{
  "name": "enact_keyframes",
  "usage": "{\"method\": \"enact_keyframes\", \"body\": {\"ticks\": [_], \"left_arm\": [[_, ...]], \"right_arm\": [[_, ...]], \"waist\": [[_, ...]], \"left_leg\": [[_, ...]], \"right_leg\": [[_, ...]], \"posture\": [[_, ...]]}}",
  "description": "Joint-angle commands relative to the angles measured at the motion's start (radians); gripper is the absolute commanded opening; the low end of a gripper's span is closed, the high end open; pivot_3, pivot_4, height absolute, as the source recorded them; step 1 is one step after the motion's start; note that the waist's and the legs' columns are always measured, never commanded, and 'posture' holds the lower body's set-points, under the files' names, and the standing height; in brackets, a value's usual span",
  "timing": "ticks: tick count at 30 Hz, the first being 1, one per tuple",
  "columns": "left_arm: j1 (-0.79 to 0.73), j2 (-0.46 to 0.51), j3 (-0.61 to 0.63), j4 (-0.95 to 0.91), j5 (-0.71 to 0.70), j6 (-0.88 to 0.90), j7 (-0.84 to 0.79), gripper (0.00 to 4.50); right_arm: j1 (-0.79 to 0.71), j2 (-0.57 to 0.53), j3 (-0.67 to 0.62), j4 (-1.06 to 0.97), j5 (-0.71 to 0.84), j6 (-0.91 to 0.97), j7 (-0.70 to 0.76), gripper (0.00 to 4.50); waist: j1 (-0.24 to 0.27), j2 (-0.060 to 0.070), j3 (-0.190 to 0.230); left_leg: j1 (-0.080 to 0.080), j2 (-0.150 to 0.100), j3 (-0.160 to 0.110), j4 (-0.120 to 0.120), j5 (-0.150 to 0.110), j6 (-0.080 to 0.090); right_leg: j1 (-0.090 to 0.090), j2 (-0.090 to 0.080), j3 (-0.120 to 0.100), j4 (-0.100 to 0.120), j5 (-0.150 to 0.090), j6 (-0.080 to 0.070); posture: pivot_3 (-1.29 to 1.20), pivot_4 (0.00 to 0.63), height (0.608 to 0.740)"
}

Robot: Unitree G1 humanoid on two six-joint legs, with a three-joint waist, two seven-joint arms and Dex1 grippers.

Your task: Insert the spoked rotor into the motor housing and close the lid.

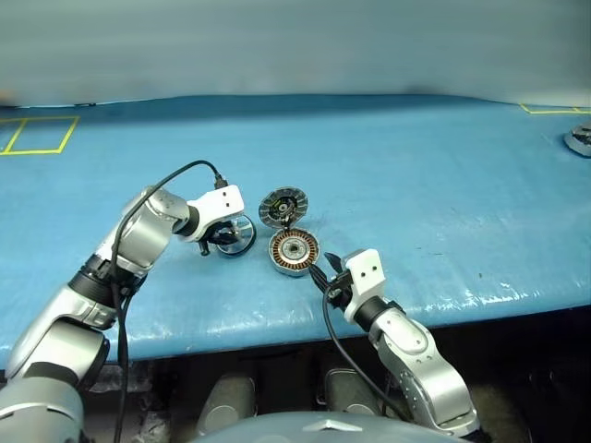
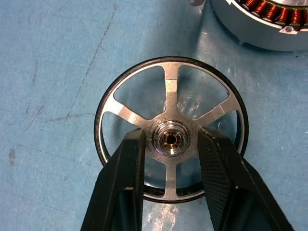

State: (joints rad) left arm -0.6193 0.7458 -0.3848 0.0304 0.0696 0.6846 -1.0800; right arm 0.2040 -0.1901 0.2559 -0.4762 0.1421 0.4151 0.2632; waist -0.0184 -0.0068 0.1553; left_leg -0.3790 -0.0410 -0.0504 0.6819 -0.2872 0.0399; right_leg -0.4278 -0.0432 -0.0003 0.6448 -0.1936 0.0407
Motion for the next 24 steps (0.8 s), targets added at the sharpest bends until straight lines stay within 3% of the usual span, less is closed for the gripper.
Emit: {"method": "enact_keyframes", "body": {"ticks": [1,7,12,18,24], "left_arm": [[0.031,0.075,0.112,-0.087,-0.053,0.021,-0.024,1.27],[0.185,0.200,0.256,-0.327,-0.266,0.080,-0.163,1.27],[0.217,0.146,0.311,-0.491,-0.453,0.174,-0.151,1.27],[0.154,0.001,0.154,-0.511,-0.383,0.211,0.055,1.27],[0.062,-0.147,0.004,-0.413,-0.271,0.187,0.212,1.27]], "right_arm": [[0.005,-0.003,-0.017,-0.040,0.011,-0.038,0.012,2.13],[0.046,-0.039,-0.053,-0.038,0.049,-0.119,0.082,2.13],[0.090,-0.076,-0.083,-0.002,0.087,-0.184,0.153,2.13],[0.116,-0.077,-0.085,0.065,0.074,-0.283,0.175,2.13],[0.125,-0.056,-0.060,0.109,0.031,-0.334,0.151,2.13]], "waist": [[-0.002,0.000,0.000],[-0.001,0.000,0.000],[0.011,0.000,0.001],[0.008,-0.001,0.001],[0.007,-0.001,0.001]], "left_leg": [[0.000,0.000,0.000,0.000,0.000,0.000],[0.000,0.000,0.000,0.000,0.000,0.000],[0.000,0.000,0.000,0.001,-0.002,0.002],[0.002,0.000,0.000,0.001,0.000,0.000],[0.002,0.000,0.001,0.001,0.000,0.000]], "right_leg": [[0.000,0.000,0.000,0.000,0.000,-0.001],[0.000,-0.001,0.000,-0.001,-0.001,0.000],[0.001,-0.003,0.000,-0.003,-0.002,0.002],[0.004,-0.002,0.001,0.000,-0.003,0.003],[0.003,0.000,0.002,0.000,-0.002,0.004]], "posture": [[0.00,0.150,0.740],[0.00,0.150,0.740],[0.00,0.150,0.740],[0.00,0.150,0.740],[0.00,0.150,0.740]]}}
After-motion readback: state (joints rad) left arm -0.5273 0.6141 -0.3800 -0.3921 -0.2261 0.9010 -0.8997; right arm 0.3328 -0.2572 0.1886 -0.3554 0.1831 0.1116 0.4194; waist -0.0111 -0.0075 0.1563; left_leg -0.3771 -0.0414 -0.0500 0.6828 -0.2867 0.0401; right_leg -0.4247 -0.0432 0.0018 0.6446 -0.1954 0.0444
